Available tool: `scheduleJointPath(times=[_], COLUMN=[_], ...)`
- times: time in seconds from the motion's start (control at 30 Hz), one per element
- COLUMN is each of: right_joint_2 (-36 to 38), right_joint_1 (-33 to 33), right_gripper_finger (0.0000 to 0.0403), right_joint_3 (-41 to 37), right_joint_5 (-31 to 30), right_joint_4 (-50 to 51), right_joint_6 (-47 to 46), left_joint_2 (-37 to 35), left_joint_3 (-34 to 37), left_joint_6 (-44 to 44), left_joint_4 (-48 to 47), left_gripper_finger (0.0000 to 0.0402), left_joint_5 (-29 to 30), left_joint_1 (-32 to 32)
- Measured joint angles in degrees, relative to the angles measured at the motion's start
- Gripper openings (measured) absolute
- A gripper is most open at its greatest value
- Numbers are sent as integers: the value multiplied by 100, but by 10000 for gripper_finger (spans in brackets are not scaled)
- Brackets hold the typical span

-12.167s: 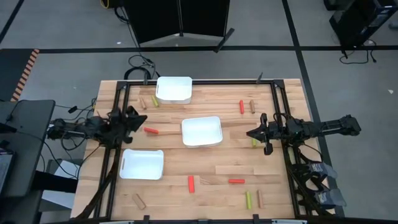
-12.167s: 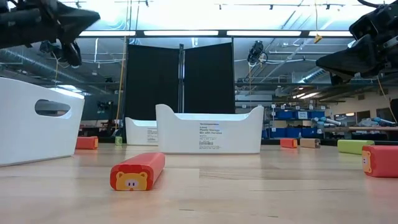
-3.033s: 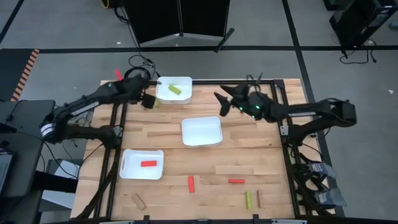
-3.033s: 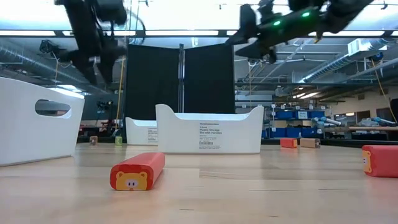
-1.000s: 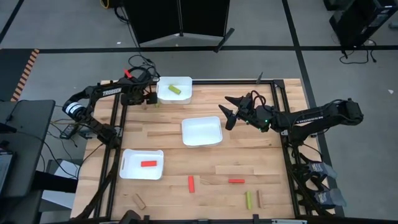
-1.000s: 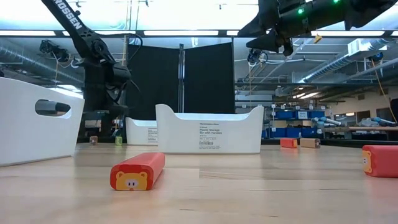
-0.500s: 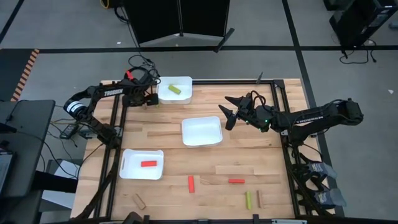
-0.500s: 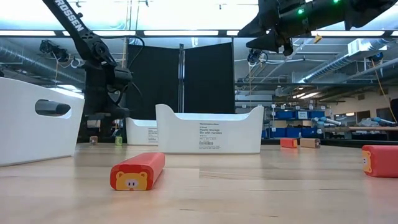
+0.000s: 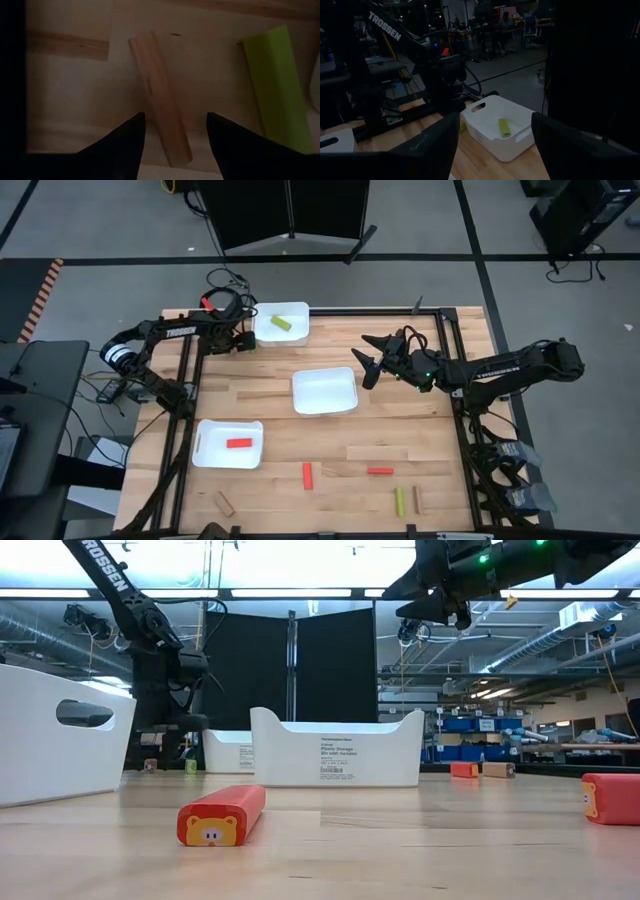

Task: Sort blocks
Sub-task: Put the brown block into the middle white bin

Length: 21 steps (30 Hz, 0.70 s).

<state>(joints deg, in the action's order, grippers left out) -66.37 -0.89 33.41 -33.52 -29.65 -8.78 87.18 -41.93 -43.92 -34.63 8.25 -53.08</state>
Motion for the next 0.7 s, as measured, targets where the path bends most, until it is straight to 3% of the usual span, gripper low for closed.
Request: scheduleJointPath(times=[0.7], right_joint_2=[0], right_joint_1=[-2], right_gripper_finger=[258], right_joint_3=[0], right_joint_5=[0], right_joint_4=[0], right_joint_6=[0], left_joint_2=[15], left_joint_3=[13], left_joint_6=[35], left_joint_4=[116], left_gripper_finger=[78], left_joint_5=[85], left_joint_1=[0])
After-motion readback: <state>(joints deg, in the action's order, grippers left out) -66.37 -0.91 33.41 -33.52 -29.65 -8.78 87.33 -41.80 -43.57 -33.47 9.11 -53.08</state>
